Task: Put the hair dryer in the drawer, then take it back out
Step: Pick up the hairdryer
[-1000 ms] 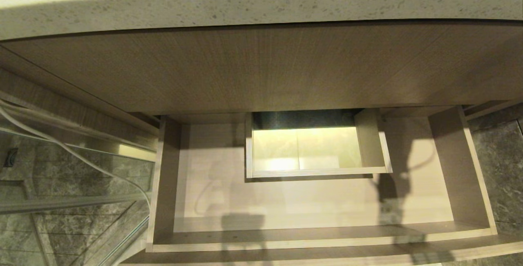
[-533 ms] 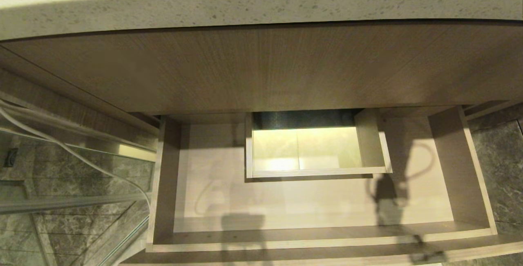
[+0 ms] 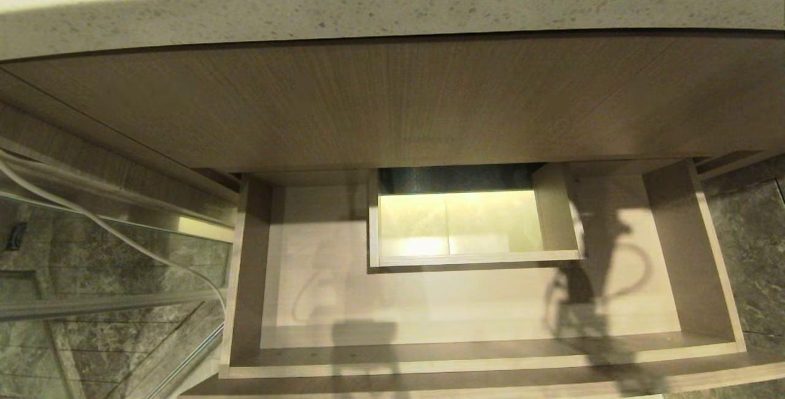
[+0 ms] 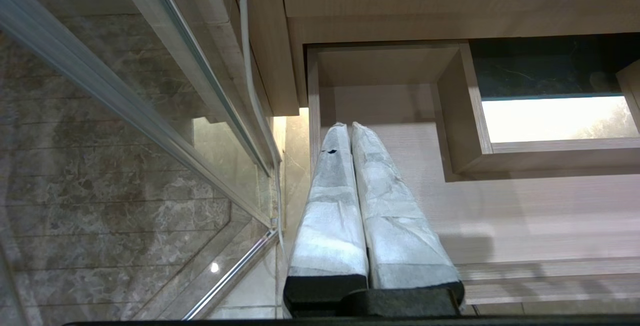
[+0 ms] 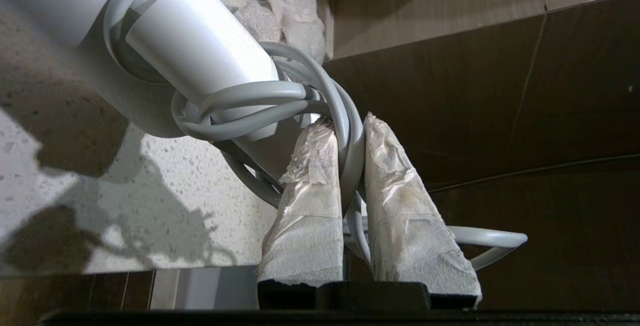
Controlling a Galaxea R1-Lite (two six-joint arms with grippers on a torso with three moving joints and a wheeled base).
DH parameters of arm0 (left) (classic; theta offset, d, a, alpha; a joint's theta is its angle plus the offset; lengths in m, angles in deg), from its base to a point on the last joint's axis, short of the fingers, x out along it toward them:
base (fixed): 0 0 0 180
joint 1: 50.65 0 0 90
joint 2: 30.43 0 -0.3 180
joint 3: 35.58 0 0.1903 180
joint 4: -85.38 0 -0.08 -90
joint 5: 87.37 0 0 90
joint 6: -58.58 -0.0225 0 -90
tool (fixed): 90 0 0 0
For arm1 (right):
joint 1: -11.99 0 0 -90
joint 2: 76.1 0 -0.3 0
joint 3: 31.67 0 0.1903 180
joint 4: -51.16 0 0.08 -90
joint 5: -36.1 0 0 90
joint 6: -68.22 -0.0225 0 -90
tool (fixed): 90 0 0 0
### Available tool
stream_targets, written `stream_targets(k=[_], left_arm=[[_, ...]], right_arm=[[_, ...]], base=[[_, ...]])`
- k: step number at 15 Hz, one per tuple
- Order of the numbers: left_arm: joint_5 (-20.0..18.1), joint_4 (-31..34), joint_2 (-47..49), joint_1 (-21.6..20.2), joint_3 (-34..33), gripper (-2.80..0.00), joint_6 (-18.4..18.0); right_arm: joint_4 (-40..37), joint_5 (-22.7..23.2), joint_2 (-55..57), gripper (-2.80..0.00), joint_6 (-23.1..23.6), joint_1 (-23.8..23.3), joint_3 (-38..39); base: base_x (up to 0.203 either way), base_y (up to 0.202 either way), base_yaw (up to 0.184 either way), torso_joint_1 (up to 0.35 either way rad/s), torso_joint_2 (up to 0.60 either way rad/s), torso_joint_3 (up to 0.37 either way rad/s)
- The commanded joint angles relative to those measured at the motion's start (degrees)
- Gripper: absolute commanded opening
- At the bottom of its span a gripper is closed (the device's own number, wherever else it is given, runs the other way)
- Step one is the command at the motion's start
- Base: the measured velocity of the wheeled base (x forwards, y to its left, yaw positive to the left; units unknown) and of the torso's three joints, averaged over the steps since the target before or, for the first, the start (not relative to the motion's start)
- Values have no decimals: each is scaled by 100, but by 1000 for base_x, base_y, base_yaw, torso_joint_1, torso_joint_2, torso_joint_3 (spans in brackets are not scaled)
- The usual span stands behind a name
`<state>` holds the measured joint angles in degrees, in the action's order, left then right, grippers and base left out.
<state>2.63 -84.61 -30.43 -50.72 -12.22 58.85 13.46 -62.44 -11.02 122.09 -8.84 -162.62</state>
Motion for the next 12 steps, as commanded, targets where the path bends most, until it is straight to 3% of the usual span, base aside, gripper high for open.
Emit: stream_targets(k=[1, 6, 12], left_arm=[[0, -9, 0, -1, -229, -280, 8], [0, -9, 0, -1, -229, -280, 8], [-8, -9, 0, -1, -229, -280, 0]], right_arm=[[-30, -7, -569, -280, 90, 0, 190], [-274, -76, -1357, -280, 476, 0, 557], [-1209, -386, -2250, -280, 963, -8, 777]], base=[[0, 0, 0, 0, 0, 0], [0, 0, 0, 0, 0, 0], [0, 0, 0, 0, 0, 0]])
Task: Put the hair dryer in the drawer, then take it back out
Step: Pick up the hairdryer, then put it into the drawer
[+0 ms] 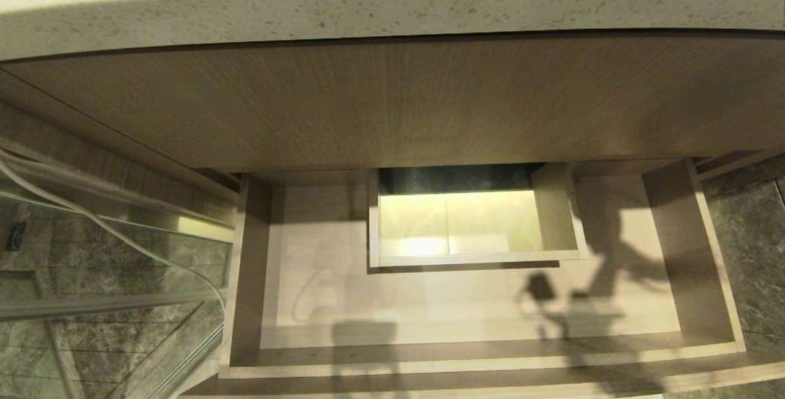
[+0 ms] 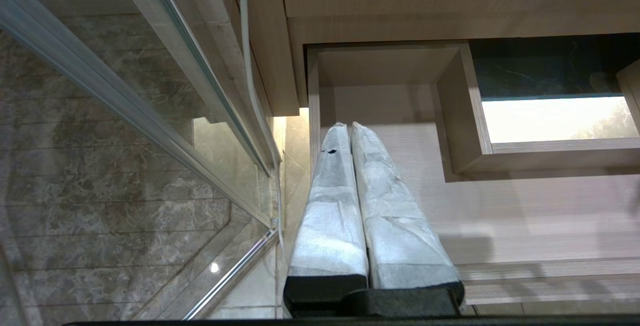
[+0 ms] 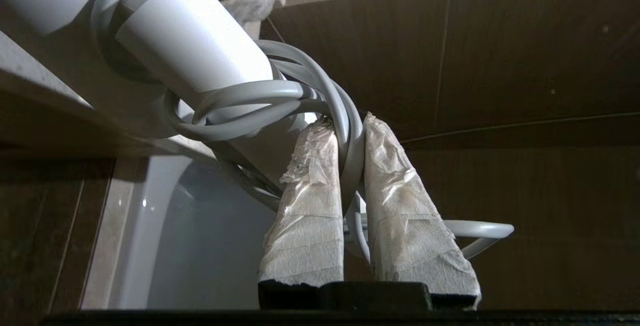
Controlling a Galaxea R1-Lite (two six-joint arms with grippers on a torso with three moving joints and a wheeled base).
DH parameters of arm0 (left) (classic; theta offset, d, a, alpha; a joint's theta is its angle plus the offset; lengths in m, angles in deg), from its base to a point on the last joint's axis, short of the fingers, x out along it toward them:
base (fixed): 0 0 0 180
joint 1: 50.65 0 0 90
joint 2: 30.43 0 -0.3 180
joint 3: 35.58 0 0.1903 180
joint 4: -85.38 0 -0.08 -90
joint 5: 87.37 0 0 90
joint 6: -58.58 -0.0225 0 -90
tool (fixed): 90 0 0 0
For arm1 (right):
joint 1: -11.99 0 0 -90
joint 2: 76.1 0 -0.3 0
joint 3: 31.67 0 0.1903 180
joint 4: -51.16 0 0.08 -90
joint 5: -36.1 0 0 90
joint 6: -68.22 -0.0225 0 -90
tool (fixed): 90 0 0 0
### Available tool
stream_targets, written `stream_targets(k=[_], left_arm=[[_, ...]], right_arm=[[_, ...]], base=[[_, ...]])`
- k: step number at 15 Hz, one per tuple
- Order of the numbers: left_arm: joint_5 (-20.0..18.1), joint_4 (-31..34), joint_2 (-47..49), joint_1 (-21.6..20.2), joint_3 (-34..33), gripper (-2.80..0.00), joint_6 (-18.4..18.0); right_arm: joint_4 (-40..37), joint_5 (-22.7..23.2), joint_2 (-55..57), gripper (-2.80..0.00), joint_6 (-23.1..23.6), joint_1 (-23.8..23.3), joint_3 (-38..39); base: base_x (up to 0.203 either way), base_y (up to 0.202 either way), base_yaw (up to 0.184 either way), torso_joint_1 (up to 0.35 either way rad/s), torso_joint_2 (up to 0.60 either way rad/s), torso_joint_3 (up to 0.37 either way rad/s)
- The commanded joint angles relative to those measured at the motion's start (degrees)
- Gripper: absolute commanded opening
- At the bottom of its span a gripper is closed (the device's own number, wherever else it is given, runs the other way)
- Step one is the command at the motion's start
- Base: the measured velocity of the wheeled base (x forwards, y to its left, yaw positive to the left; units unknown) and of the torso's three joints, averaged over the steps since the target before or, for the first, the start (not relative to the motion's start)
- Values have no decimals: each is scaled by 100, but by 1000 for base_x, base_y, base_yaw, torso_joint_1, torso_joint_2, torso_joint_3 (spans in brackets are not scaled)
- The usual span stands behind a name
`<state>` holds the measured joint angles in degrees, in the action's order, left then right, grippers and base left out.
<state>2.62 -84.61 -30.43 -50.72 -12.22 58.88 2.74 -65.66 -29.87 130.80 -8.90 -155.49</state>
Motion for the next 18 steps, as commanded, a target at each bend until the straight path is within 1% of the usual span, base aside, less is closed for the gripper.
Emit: stream_targets(k=[1, 4, 8, 14, 16, 18], left_arm=[[1, -9, 0, -1, -229, -280, 5], [1, -9, 0, -1, -229, -280, 5], [1, -9, 0, -1, -229, -280, 5], [1, -9, 0, -1, -229, -280, 5], [1, -9, 0, -1, -229, -280, 5], [1, -9, 0, -1, -229, -280, 4]], right_arm=[[-368, -148, -463, -280, 127, -2, 69], [-926, -593, -763, -280, 402, 3, 92], [-1931, -785, -1091, -280, 456, -8, 157], [-3733, -792, -1200, -280, 401, -20, 228], [-4034, -793, -1153, -280, 351, -20, 415], [-4094, -790, -1123, -280, 305, -27, 738]], base=[[0, 0, 0, 0, 0, 0], [0, 0, 0, 0, 0, 0], [0, 0, 0, 0, 0, 0], [0, 0, 0, 0, 0, 0], [0, 0, 0, 0, 0, 0], [0, 0, 0, 0, 0, 0]])
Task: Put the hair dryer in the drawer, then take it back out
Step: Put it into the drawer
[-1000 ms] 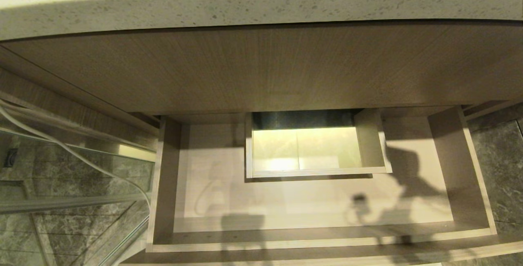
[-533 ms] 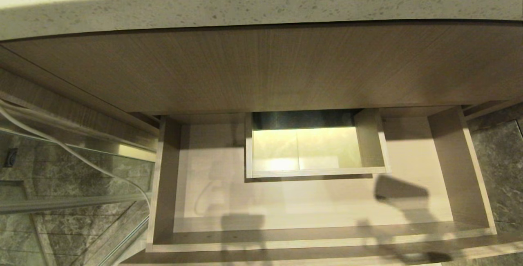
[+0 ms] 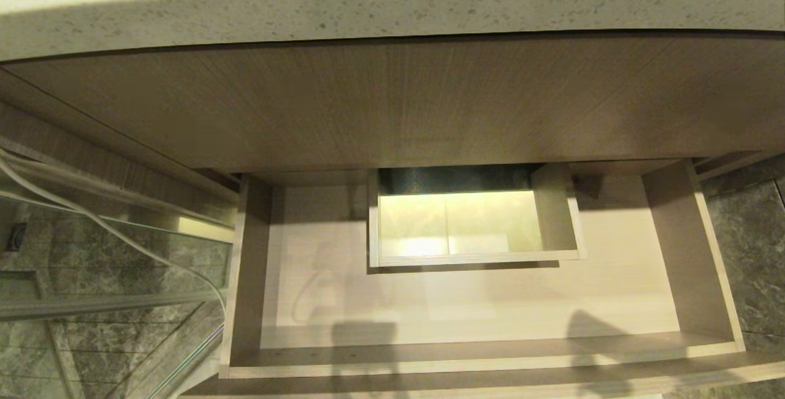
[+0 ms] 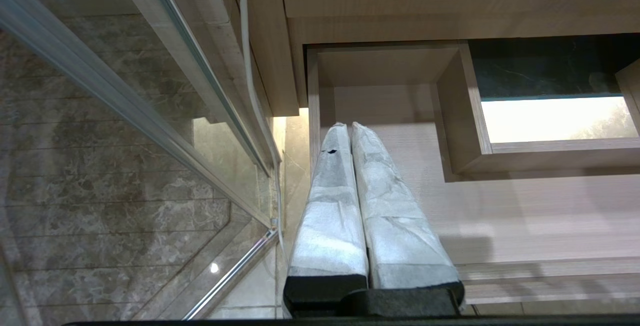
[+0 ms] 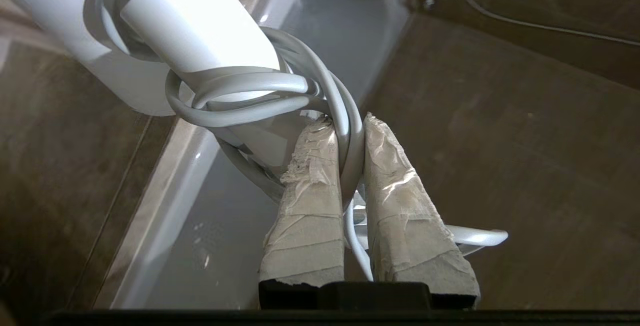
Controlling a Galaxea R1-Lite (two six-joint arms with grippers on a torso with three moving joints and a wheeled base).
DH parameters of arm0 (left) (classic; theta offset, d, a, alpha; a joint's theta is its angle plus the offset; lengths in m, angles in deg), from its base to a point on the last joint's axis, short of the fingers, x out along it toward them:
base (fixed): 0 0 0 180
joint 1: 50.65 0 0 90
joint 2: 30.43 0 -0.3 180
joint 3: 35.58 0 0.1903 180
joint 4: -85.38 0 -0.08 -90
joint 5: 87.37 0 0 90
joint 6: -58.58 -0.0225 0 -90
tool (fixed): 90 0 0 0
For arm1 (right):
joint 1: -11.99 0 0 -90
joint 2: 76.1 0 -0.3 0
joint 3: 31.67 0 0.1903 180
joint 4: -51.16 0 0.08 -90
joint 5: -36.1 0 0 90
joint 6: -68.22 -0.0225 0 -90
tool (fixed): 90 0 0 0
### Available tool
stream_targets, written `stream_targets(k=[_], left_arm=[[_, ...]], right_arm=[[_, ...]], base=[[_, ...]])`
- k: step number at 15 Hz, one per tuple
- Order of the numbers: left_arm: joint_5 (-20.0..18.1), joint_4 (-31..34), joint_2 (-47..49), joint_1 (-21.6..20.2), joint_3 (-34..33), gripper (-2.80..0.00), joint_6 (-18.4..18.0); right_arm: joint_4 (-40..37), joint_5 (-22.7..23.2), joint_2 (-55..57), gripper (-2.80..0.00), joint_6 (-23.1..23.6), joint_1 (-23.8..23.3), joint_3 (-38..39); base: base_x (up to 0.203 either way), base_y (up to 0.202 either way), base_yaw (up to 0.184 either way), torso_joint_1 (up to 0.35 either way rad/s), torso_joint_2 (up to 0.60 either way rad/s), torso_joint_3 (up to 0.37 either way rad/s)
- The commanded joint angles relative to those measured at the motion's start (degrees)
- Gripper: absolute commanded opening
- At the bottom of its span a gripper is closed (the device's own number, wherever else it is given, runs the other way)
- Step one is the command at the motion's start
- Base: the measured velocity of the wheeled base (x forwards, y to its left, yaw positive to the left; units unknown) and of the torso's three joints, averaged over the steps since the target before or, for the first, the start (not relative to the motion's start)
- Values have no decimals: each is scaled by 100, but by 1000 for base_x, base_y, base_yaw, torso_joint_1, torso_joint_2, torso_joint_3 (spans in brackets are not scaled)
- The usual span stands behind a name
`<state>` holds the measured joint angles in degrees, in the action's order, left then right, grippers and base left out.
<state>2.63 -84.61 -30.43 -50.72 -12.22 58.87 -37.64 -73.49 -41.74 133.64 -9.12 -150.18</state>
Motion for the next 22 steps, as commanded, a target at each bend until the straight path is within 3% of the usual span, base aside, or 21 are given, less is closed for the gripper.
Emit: stream_targets(k=[1, 14, 22], left_arm=[[0, -9, 0, -1, -229, -280, 6], [0, -9, 0, -1, -229, -280, 6], [0, -9, 0, -1, -229, -280, 6]], right_arm=[[-79, 2, 107, -280, -49, -1, 355], [-434, 5, 992, -280, -617, 2, 2411], [159, 50, 2032, -280, -619, 10, 2840]], base=[[0, 0, 0, 0, 0, 0], [0, 0, 0, 0, 0, 0], [0, 0, 0, 0, 0, 0]])
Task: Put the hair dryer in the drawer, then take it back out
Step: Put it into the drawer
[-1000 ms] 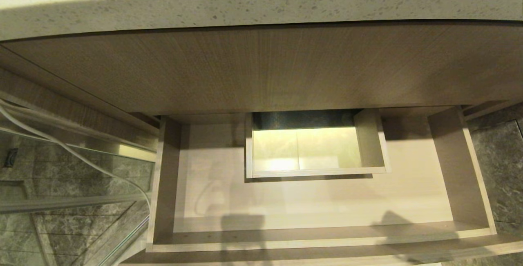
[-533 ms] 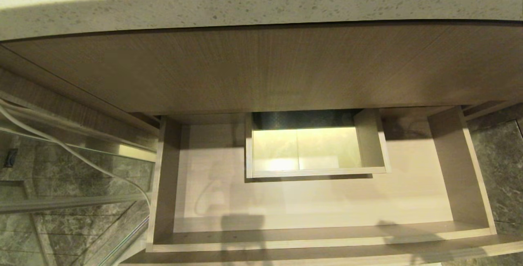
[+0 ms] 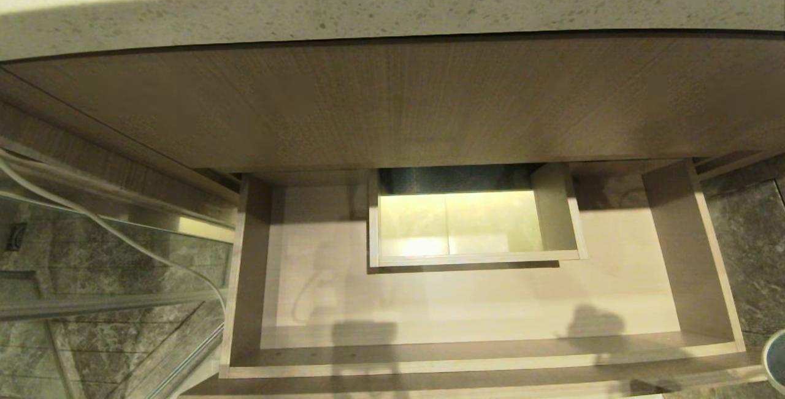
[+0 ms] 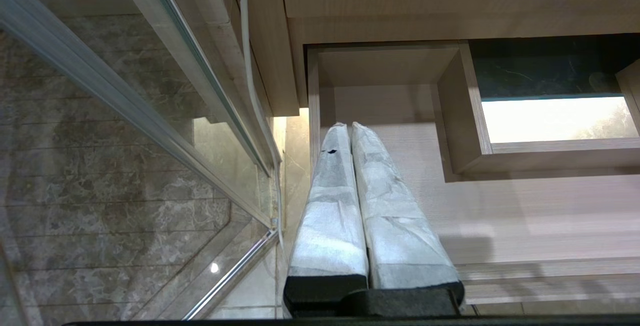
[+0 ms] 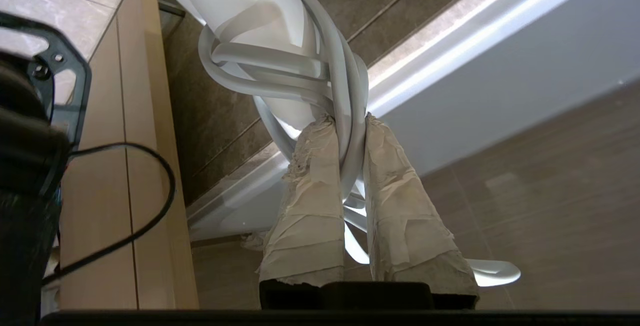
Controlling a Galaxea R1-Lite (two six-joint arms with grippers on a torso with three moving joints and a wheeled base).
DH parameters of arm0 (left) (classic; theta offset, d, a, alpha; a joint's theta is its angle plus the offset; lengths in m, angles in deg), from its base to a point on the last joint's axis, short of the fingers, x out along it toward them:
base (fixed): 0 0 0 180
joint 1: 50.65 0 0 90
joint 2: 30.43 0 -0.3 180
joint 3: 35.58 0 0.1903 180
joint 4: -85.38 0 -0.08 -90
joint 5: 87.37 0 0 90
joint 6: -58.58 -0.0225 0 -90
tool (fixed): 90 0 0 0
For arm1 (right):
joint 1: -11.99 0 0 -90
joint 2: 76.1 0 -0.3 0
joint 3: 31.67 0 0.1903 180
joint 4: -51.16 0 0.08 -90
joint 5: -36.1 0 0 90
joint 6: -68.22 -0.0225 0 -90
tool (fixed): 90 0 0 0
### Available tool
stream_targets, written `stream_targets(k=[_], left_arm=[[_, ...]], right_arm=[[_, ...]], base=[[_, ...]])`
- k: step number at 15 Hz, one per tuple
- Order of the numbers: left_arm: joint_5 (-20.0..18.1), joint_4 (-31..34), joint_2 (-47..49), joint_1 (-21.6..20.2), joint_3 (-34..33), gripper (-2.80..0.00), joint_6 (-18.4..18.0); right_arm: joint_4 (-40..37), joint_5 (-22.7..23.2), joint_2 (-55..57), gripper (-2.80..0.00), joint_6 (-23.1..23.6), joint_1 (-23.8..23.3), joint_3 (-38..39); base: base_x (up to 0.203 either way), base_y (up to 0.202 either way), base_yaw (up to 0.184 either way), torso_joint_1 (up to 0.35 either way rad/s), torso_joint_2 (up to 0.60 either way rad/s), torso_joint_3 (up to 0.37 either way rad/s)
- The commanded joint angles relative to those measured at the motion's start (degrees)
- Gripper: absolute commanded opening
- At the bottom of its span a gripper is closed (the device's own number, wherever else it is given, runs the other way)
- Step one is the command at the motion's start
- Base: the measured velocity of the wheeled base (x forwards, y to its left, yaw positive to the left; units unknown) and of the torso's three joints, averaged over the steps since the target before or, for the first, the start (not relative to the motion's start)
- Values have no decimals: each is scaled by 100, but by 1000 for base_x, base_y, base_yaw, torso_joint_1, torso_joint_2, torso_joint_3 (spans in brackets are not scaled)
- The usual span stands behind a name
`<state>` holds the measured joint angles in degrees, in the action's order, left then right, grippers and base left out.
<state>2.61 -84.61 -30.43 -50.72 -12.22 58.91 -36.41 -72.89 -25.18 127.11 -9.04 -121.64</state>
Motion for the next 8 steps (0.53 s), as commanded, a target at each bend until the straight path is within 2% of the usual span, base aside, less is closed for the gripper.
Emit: stream_targets(k=[1, 8], left_arm=[[2, -9, 0, -1, -229, -280, -4], [2, -9, 0, -1, -229, -280, 2]], right_arm=[[172, -9, 564, -280, 36, 2, -58], [964, -16, 1890, -280, 43, 14, -735]], base=[[0, 0, 0, 0, 0, 0], [0, 0, 0, 0, 0, 0]])
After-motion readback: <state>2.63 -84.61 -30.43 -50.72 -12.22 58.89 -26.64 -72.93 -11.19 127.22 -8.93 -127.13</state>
